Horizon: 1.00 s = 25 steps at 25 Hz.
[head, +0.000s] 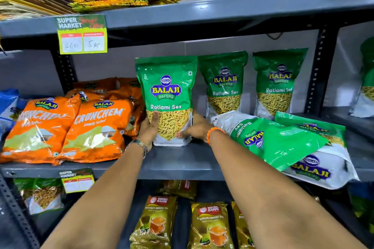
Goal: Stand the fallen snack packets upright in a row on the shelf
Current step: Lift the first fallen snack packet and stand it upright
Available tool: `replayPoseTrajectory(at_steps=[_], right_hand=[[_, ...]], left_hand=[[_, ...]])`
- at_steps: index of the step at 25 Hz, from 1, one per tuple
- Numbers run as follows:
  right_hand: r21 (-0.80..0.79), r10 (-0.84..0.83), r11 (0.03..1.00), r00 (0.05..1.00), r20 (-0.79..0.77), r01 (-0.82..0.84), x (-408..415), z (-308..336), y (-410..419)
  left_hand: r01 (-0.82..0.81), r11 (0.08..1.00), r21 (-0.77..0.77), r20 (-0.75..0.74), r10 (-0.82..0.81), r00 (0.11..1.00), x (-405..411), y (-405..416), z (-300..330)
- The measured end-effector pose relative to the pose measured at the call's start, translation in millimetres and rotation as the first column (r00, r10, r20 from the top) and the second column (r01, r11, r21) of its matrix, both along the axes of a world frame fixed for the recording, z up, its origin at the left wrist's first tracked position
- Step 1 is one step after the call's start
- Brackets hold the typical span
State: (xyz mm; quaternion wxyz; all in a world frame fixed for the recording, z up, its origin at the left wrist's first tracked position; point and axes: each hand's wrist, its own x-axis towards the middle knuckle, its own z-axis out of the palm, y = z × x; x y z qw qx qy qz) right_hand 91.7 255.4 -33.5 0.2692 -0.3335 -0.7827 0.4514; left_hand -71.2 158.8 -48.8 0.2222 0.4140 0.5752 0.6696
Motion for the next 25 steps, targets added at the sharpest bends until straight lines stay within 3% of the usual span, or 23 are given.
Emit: replayPoseTrajectory(at_steps=[10,17,25], right_hand=[[0.009,-0.074,0.997,0.996,-0.045,0.075,6,-8,-28],[0.157,-0.126,0.981,0.991,0.054,0.116,15,-12,-71],[0.135,-0.112,0.985,0.992,0.059,0.103,18,-11,-91]], left_hand=[[0.037,0.999,-0.030,-0.104,-0.040,0.994,1,-26,0],[0.005,1.000,-0.007,-0.143,-0.005,0.990,14,-71,2],[-0.022,1.000,-0.017,-0.171,0.019,0.985,17,-91,4]])
